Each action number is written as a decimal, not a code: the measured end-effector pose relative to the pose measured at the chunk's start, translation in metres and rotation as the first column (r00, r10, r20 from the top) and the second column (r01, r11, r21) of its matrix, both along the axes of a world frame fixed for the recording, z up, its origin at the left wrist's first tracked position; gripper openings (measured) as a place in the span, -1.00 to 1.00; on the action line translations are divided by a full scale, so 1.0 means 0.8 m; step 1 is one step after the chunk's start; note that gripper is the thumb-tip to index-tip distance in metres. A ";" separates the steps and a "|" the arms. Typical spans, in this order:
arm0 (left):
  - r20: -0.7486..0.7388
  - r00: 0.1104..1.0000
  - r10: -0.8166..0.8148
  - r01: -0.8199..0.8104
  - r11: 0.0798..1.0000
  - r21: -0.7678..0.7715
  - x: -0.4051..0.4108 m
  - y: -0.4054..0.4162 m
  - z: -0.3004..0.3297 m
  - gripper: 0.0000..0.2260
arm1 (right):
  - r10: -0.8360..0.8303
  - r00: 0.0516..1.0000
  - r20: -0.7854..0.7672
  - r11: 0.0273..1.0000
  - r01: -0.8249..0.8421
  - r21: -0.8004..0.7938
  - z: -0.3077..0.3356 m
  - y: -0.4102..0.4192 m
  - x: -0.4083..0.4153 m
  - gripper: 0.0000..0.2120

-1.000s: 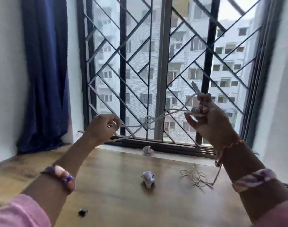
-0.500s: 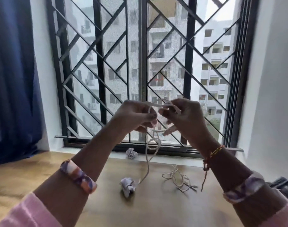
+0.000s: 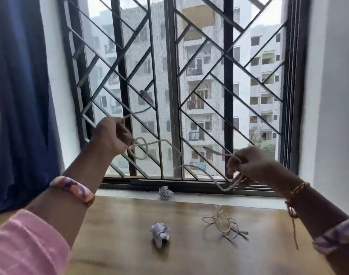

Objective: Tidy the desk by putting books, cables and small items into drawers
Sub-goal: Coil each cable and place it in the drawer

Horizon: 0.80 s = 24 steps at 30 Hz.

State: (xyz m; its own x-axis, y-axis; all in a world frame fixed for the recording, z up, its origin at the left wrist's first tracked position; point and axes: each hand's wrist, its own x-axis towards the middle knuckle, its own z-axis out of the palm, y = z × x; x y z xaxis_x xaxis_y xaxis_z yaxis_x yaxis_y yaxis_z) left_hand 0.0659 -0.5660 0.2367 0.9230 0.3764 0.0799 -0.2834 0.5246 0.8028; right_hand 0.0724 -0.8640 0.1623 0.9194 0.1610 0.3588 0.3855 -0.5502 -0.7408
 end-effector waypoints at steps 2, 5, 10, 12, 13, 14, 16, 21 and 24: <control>-0.013 1.000 0.007 -0.008 0.999 -0.043 0.010 0.007 -0.001 -0.72 | -0.034 0.998 -0.055 0.999 0.035 0.023 -0.004 -0.010 0.008 -0.78; 0.016 1.000 -0.020 0.021 0.998 -0.062 0.020 0.005 0.000 -0.68 | 0.045 0.985 -0.168 0.990 -0.066 -0.124 -0.005 -0.014 0.011 -0.87; 0.023 0.974 -0.226 0.220 0.963 0.156 0.029 -0.023 0.004 -0.67 | 0.283 0.899 -0.335 0.849 -0.397 -0.349 -0.004 0.003 0.009 -0.79; 0.028 0.962 -0.272 0.262 0.945 0.197 0.032 -0.038 0.008 -0.66 | 0.314 0.927 -0.204 0.844 -0.371 -0.387 -0.001 0.019 0.011 -0.83; 0.038 0.954 -0.298 0.285 0.937 0.204 0.033 -0.046 0.009 -0.65 | 0.317 0.945 -0.086 0.871 -0.326 -0.367 0.003 0.028 0.010 -0.84; 0.047 0.946 -0.320 0.304 0.931 0.203 0.034 -0.056 0.008 -0.65 | 0.313 0.949 0.031 0.907 -0.289 -0.306 0.009 0.038 0.007 -0.80; 0.063 0.937 -0.342 0.325 0.926 0.192 0.037 -0.076 0.003 -0.64 | 0.350 0.929 0.117 0.935 -0.339 -0.101 0.022 0.061 -0.002 -0.69; 0.132 0.945 -0.299 0.284 0.951 0.123 0.043 -0.096 0.006 -0.61 | 0.556 0.828 -0.068 0.825 -0.541 0.164 0.003 0.114 -0.005 -0.72; 0.214 0.962 -0.170 0.176 0.984 -0.007 0.049 -0.075 0.012 -0.62 | 0.538 0.843 0.015 0.824 -0.529 0.201 -0.014 0.112 0.008 -0.81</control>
